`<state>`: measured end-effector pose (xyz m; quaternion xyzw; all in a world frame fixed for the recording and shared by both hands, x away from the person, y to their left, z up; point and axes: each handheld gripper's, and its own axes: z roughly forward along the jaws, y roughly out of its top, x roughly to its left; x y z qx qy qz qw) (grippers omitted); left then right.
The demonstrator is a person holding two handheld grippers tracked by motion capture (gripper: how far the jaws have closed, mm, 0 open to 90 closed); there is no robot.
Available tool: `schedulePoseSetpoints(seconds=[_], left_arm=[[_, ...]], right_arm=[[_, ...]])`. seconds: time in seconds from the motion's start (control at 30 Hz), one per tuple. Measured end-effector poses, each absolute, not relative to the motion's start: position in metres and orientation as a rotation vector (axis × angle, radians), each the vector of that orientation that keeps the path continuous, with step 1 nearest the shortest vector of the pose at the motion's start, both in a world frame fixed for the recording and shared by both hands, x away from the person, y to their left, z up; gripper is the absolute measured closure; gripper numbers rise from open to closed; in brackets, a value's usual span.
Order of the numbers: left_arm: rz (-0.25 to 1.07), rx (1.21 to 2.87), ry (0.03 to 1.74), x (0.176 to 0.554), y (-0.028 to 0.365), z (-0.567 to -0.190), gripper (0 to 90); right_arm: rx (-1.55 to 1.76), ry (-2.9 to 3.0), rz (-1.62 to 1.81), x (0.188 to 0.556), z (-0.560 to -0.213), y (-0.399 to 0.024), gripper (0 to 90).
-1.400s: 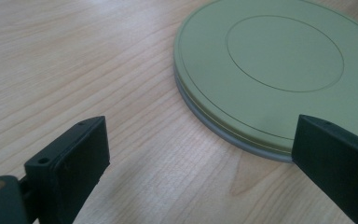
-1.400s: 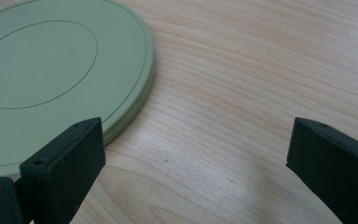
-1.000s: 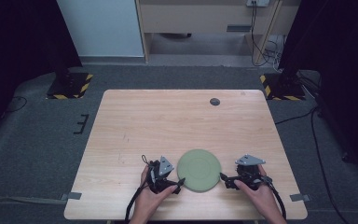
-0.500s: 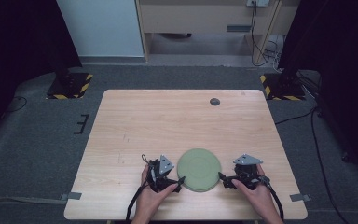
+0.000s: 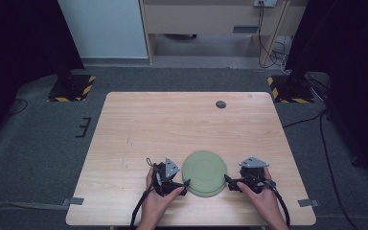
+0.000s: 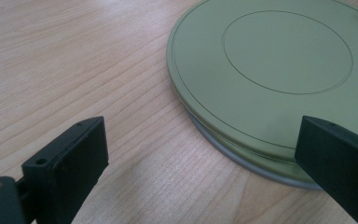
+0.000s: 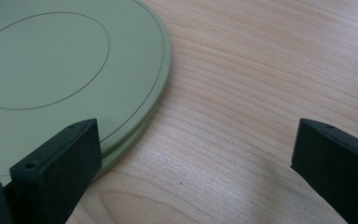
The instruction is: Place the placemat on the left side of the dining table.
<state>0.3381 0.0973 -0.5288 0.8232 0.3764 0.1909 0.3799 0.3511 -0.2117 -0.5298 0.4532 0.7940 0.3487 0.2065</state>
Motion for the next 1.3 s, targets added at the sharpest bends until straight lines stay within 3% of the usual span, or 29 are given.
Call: schedulePoseSetpoints(seconds=[0.2, 1.3], left_arm=[[0.49, 2.106, 0.94, 0.3348, 0.0969, -0.5276, 5.6], [0.534, 2.115, 0.954, 0.3401, 0.0964, -0.5276, 3.8]], right_arm=[[1.255, 2.219, 0.981, 0.3496, -0.5288, -0.2121, 3.6], [1.267, 2.192, 0.966, 0.3519, -0.5283, -0.2096, 3.9]])
